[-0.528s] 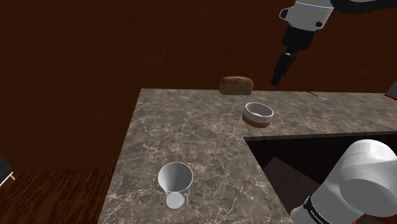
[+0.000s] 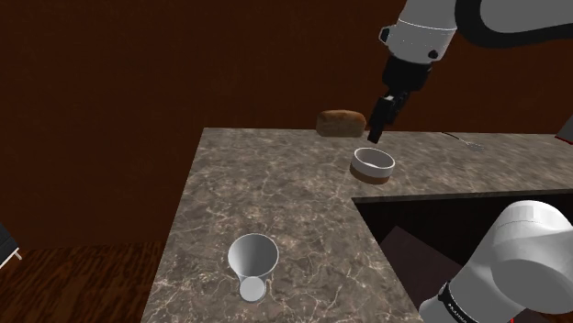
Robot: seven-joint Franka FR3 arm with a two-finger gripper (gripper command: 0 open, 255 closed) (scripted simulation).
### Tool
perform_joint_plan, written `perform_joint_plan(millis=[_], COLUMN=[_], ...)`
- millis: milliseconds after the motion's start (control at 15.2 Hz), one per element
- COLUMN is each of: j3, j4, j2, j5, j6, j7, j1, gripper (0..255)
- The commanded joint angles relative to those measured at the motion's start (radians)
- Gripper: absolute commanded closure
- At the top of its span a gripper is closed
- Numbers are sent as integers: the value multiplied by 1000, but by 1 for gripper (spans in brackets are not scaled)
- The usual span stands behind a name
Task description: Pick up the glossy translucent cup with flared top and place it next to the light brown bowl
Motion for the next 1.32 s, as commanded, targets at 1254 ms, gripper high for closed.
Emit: perform_joint_plan(millis=[1254], j3=[578], j4=[142], j2=[481], j5=[5], j6=[235], j7=[652], j1=[-39], gripper=[0])
